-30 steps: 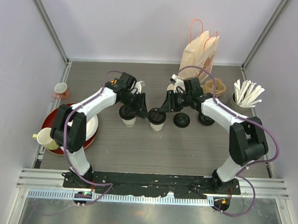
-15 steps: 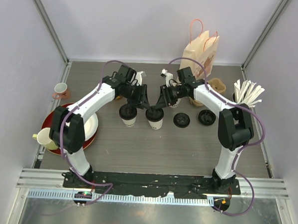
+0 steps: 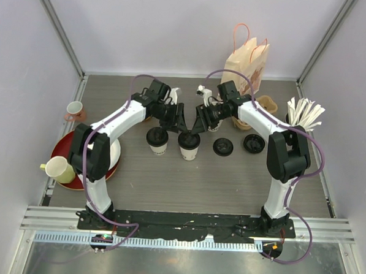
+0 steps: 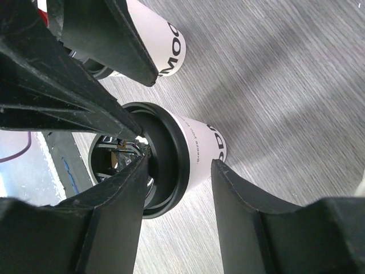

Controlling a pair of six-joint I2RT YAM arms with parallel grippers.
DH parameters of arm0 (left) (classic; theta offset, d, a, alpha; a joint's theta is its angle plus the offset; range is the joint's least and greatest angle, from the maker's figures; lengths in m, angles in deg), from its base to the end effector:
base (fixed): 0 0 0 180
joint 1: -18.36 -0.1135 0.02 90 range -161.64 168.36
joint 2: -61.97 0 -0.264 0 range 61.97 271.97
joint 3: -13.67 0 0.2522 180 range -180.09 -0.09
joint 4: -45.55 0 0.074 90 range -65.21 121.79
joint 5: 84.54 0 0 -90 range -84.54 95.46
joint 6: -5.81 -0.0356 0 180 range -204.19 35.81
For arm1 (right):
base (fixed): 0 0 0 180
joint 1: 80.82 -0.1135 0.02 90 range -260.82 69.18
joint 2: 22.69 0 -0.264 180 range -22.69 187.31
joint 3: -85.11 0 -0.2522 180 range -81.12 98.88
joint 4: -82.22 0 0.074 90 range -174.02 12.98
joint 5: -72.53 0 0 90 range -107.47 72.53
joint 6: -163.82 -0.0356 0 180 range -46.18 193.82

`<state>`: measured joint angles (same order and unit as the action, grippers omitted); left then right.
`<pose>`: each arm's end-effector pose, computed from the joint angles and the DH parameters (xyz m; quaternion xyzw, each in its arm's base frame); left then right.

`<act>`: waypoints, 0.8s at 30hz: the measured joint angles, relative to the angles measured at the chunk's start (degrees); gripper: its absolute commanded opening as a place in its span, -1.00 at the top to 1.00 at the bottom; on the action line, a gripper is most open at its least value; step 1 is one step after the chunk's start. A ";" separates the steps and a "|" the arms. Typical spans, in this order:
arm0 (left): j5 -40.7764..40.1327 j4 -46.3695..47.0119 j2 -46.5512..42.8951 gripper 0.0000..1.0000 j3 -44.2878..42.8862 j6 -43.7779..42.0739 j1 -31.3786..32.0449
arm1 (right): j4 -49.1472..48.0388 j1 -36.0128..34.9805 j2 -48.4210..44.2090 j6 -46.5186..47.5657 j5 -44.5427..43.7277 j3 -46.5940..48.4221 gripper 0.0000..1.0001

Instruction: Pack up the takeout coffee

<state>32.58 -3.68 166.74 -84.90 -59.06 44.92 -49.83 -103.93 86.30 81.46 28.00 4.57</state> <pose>0.3487 -0.1925 0.2545 0.0812 0.9273 -0.3274 0.1624 0.3651 0.1834 0.2379 -0.3391 0.8250 0.4024 0.2060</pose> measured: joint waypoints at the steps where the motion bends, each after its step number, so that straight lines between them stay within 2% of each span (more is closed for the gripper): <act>1: 0.20 0.11 0.00 -0.03 0.15 0.09 0.00 | 0.07 -0.02 0.00 -0.11 -0.26 0.07 -0.08; 7: 1.97 0.70 -0.42 -0.02 1.55 0.85 0.00 | 0.20 -0.02 -0.11 -0.55 -2.78 1.01 -0.19; 17: 3.02 0.70 -4.00 -0.02 3.15 1.42 0.00 | -0.61 -0.02 -4.90 -3.98 -7.76 0.98 -0.19; 24: 3.04 1.09 -4.42 0.13 3.98 2.14 -0.66 | -1.77 -0.02 -9.97 -9.51 -14.78 0.50 0.16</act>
<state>35.62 -2.58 162.32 -80.93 -56.92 44.27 -51.60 -103.96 76.33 71.95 13.22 5.07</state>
